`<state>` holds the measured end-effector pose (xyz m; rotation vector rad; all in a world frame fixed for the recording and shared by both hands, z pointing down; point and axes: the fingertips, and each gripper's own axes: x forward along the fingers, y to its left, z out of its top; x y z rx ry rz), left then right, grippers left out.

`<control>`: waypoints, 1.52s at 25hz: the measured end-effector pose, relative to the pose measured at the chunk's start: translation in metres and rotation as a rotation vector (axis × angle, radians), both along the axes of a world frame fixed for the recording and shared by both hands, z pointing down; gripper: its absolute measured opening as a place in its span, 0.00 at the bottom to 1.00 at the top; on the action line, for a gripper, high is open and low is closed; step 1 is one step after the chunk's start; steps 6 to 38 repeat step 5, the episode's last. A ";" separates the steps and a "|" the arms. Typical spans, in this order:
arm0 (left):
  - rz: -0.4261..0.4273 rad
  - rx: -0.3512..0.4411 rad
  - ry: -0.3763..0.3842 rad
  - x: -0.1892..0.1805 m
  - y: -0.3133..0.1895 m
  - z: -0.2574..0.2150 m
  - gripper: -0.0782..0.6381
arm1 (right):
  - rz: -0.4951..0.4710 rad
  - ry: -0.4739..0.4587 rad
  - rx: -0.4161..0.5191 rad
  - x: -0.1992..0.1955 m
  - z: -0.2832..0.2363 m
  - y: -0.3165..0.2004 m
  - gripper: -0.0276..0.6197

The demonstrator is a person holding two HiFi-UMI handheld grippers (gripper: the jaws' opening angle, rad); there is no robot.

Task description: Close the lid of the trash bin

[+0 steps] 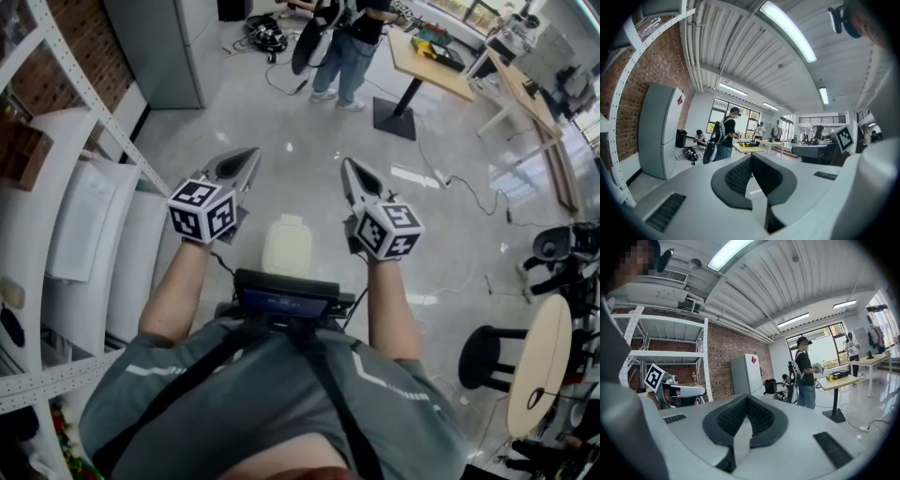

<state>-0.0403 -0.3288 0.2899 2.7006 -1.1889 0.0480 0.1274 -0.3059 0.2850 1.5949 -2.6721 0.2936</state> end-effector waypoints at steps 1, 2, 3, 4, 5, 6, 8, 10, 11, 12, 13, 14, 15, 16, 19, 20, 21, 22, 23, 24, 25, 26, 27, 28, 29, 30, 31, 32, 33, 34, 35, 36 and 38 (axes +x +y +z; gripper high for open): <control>0.001 -0.001 -0.003 -0.001 0.000 0.000 0.11 | -0.002 0.002 -0.001 -0.001 0.001 0.000 0.05; 0.004 -0.002 -0.004 0.000 0.001 0.001 0.11 | -0.004 0.004 -0.003 -0.001 0.001 0.000 0.05; 0.008 -0.002 -0.005 0.001 0.002 0.002 0.11 | -0.006 0.006 -0.004 -0.001 0.002 0.001 0.05; 0.013 -0.003 -0.005 0.002 0.003 0.003 0.11 | -0.009 0.008 -0.004 -0.001 0.003 0.001 0.05; 0.019 -0.004 -0.005 0.004 0.005 0.004 0.11 | -0.012 0.010 -0.005 -0.001 0.004 0.002 0.05; 0.019 -0.004 -0.005 0.004 0.005 0.004 0.11 | -0.012 0.010 -0.005 -0.001 0.004 0.002 0.05; 0.019 -0.004 -0.005 0.004 0.005 0.004 0.11 | -0.012 0.010 -0.005 -0.001 0.004 0.002 0.05; 0.019 -0.004 -0.005 0.004 0.005 0.004 0.11 | -0.012 0.010 -0.005 -0.001 0.004 0.002 0.05; 0.019 -0.004 -0.005 0.004 0.005 0.004 0.11 | -0.012 0.010 -0.005 -0.001 0.004 0.002 0.05; 0.019 -0.004 -0.005 0.004 0.005 0.004 0.11 | -0.012 0.010 -0.005 -0.001 0.004 0.002 0.05; 0.019 -0.004 -0.005 0.004 0.005 0.004 0.11 | -0.012 0.010 -0.005 -0.001 0.004 0.002 0.05; 0.019 -0.004 -0.005 0.004 0.005 0.004 0.11 | -0.012 0.010 -0.005 -0.001 0.004 0.002 0.05; 0.019 -0.004 -0.005 0.004 0.005 0.004 0.11 | -0.012 0.010 -0.005 -0.001 0.004 0.002 0.05; 0.019 -0.004 -0.005 0.004 0.005 0.004 0.11 | -0.012 0.010 -0.005 -0.001 0.004 0.002 0.05; 0.019 -0.004 -0.005 0.004 0.005 0.004 0.11 | -0.012 0.010 -0.005 -0.001 0.004 0.002 0.05; 0.019 -0.004 -0.005 0.004 0.005 0.004 0.11 | -0.012 0.010 -0.005 -0.001 0.004 0.002 0.05; 0.019 -0.004 -0.005 0.004 0.005 0.004 0.11 | -0.012 0.010 -0.005 -0.001 0.004 0.002 0.05; 0.019 -0.004 -0.005 0.004 0.005 0.004 0.11 | -0.012 0.010 -0.005 -0.001 0.004 0.002 0.05; 0.019 -0.004 -0.005 0.004 0.005 0.004 0.11 | -0.012 0.010 -0.005 -0.001 0.004 0.002 0.05; 0.019 -0.004 -0.005 0.004 0.005 0.004 0.11 | -0.012 0.010 -0.005 -0.001 0.004 0.002 0.05; 0.019 -0.004 -0.005 0.004 0.005 0.004 0.11 | -0.012 0.010 -0.005 -0.001 0.004 0.002 0.05; 0.019 -0.004 -0.005 0.004 0.005 0.004 0.11 | -0.012 0.010 -0.005 -0.001 0.004 0.002 0.05; 0.019 -0.004 -0.005 0.004 0.005 0.004 0.11 | -0.012 0.010 -0.005 -0.001 0.004 0.002 0.05; 0.019 -0.004 -0.005 0.004 0.005 0.004 0.11 | -0.012 0.010 -0.005 -0.001 0.004 0.002 0.05; 0.019 -0.004 -0.005 0.004 0.005 0.004 0.11 | -0.012 0.010 -0.005 -0.001 0.004 0.002 0.05; 0.019 -0.004 -0.005 0.004 0.005 0.004 0.11 | -0.012 0.010 -0.005 -0.001 0.004 0.002 0.05; 0.019 -0.004 -0.005 0.004 0.005 0.004 0.11 | -0.012 0.010 -0.005 -0.001 0.004 0.002 0.05; 0.019 -0.004 -0.005 0.004 0.005 0.004 0.11 | -0.012 0.010 -0.005 -0.001 0.004 0.002 0.05; 0.019 -0.004 -0.005 0.004 0.005 0.004 0.11 | -0.012 0.010 -0.005 -0.001 0.004 0.002 0.05; 0.019 -0.004 -0.005 0.004 0.005 0.004 0.11 | -0.012 0.010 -0.005 -0.001 0.004 0.002 0.05; 0.019 -0.004 -0.005 0.004 0.005 0.004 0.11 | -0.012 0.010 -0.005 -0.001 0.004 0.002 0.05; 0.019 -0.004 -0.005 0.004 0.005 0.004 0.11 | -0.012 0.010 -0.005 -0.001 0.004 0.002 0.05; 0.019 -0.004 -0.005 0.004 0.005 0.004 0.11 | -0.012 0.010 -0.005 -0.001 0.004 0.002 0.05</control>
